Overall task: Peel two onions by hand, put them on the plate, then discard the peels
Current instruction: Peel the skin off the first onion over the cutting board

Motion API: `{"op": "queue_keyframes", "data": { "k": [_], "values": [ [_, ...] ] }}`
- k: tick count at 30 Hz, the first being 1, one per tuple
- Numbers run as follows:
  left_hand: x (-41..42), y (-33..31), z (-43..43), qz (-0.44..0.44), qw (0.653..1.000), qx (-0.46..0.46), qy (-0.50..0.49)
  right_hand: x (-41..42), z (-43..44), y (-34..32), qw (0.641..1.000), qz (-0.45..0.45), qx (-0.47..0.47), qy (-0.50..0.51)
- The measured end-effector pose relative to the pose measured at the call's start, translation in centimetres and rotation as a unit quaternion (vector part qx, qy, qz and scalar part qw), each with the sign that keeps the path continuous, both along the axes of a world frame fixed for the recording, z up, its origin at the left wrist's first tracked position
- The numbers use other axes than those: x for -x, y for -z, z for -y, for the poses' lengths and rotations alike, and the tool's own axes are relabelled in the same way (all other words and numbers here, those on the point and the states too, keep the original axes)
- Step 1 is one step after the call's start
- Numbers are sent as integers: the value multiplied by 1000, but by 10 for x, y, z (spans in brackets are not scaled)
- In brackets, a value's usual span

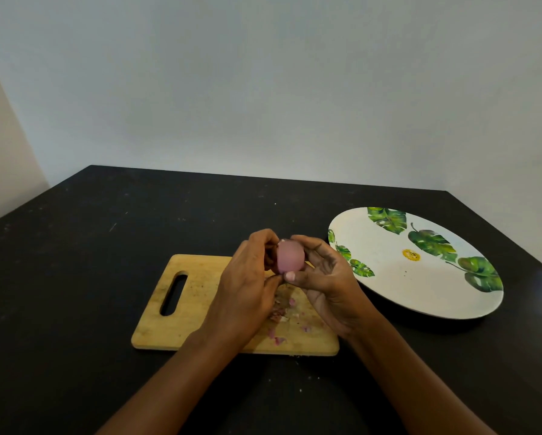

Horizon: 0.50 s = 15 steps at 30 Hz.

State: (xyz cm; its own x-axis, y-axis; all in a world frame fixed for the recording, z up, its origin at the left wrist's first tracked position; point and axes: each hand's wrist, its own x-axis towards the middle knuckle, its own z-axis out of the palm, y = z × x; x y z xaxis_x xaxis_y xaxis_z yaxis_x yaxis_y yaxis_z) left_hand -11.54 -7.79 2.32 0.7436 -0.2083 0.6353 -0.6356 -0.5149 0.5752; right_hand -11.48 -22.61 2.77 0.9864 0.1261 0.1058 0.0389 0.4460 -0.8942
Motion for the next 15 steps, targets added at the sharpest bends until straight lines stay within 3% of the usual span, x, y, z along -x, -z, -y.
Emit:
{"op": "queue_keyframes", "data": {
  "k": [15],
  "values": [
    [1,-6,-3,79,994,67,-32,-6,4,4,998,-17,-44,28]
  ]
}}
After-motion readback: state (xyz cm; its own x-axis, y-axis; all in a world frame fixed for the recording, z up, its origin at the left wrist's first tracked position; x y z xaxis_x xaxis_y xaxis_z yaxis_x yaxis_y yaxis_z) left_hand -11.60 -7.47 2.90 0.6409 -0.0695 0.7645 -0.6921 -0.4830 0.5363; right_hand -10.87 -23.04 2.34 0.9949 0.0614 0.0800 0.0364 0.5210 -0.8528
